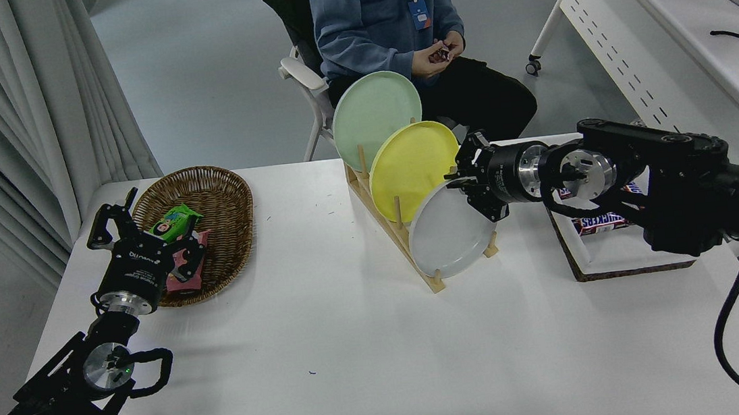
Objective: Place the plate on the table
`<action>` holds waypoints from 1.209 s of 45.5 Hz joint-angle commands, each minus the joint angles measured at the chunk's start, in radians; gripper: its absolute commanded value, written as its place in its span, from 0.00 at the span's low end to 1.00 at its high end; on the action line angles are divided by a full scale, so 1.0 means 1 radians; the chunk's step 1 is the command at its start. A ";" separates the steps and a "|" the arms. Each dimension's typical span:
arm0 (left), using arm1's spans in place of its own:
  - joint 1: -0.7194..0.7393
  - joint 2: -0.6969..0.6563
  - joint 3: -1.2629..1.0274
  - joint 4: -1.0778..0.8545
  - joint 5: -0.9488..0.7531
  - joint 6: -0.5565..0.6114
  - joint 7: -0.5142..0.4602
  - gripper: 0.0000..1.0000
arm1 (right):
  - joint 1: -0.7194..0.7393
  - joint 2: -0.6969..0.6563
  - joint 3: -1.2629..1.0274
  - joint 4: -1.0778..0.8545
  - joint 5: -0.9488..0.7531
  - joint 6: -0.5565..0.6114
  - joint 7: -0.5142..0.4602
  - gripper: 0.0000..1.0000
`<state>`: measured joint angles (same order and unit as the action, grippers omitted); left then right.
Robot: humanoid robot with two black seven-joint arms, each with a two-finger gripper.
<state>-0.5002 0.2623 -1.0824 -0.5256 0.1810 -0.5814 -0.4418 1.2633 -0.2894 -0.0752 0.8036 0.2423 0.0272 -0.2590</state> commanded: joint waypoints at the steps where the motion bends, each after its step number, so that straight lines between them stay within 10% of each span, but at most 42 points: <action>1: -0.001 0.000 -0.001 0.001 0.000 0.000 0.000 1.00 | 0.001 -0.002 0.002 0.000 0.000 0.019 0.000 0.02; 55: 0.000 0.000 -0.001 -0.001 0.000 0.000 0.000 1.00 | -0.042 -0.228 0.213 0.118 0.162 0.115 -0.012 0.00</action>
<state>-0.5002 0.2623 -1.0829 -0.5254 0.1810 -0.5814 -0.4418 1.3148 -0.4822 0.0430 0.8727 0.3080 0.1259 -0.2613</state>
